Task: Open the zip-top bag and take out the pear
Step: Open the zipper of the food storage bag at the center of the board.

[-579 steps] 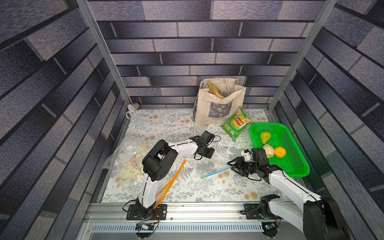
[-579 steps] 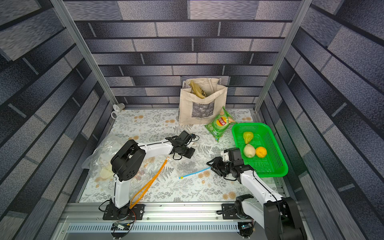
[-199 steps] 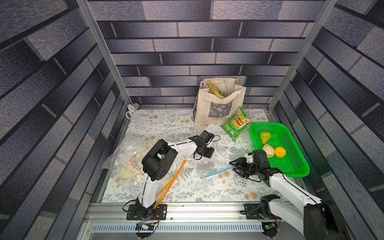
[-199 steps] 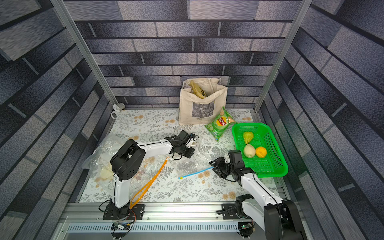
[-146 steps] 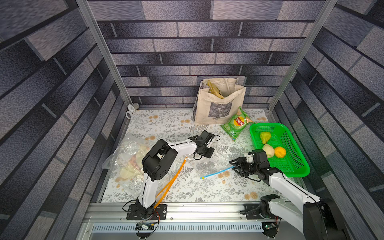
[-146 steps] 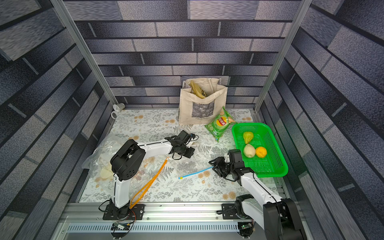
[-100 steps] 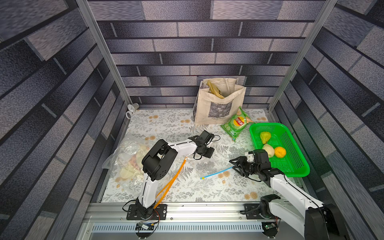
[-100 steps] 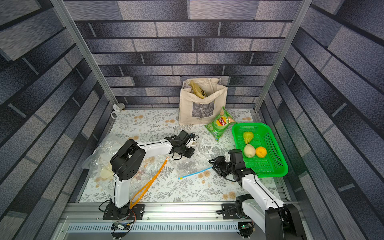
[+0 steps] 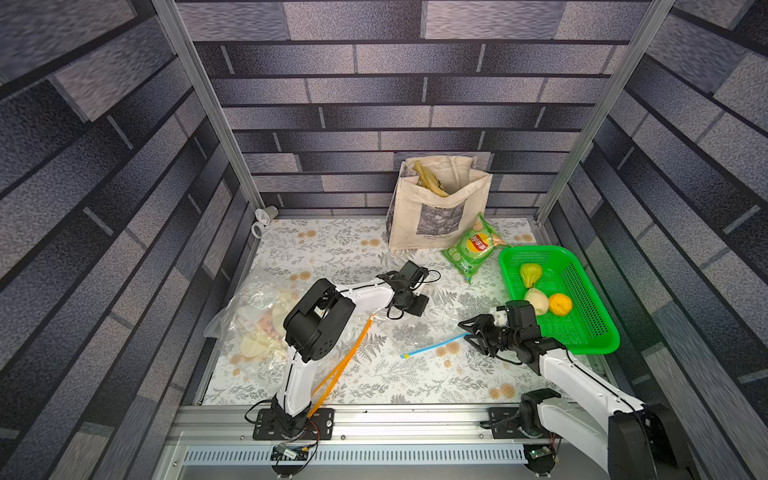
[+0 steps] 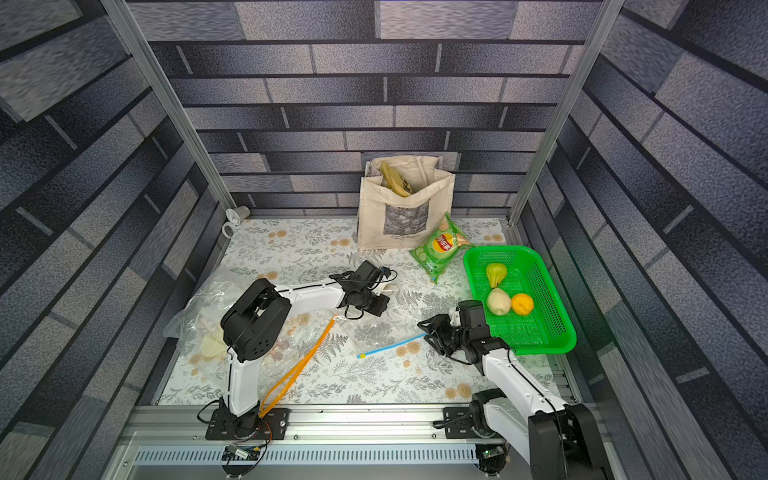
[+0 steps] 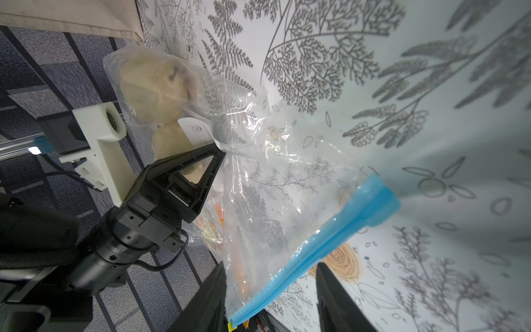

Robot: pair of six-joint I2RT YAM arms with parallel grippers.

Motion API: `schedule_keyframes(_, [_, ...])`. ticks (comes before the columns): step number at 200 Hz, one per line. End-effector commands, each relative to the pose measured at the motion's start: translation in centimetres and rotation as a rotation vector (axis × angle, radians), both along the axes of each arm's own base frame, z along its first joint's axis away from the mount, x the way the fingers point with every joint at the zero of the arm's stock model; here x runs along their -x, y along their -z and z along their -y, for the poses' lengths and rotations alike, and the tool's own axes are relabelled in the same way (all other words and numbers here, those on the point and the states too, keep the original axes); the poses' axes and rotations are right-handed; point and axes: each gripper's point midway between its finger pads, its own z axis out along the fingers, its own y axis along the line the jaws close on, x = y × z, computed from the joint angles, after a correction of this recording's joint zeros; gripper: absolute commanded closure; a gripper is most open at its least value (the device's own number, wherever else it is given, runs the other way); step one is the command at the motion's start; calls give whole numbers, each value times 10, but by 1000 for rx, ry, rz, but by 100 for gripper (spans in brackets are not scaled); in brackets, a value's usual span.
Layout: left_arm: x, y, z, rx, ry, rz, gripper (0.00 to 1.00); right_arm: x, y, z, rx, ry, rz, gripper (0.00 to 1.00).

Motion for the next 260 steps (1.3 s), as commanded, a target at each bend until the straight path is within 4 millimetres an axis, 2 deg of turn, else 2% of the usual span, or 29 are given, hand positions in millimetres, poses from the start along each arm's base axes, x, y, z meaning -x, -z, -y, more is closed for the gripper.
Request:
schedule_keyframes(1, [29,51,-37,-165,-28,-151,100,-1,0,1,-12,9,2,47])
schedule_keyframes(73, [29,52,-37,-165,-28,-153,100,-2,-7,-1,-26,9,20,47])
schedule_keyframes(188, [27,50,-35,-164,-26,-149,100,-4,1,0,-22,23,8,48])
schedule_keyframes(260, [28,50,-36,-166,-28,-152,100,8,-3,3,-17,19,-2,48])
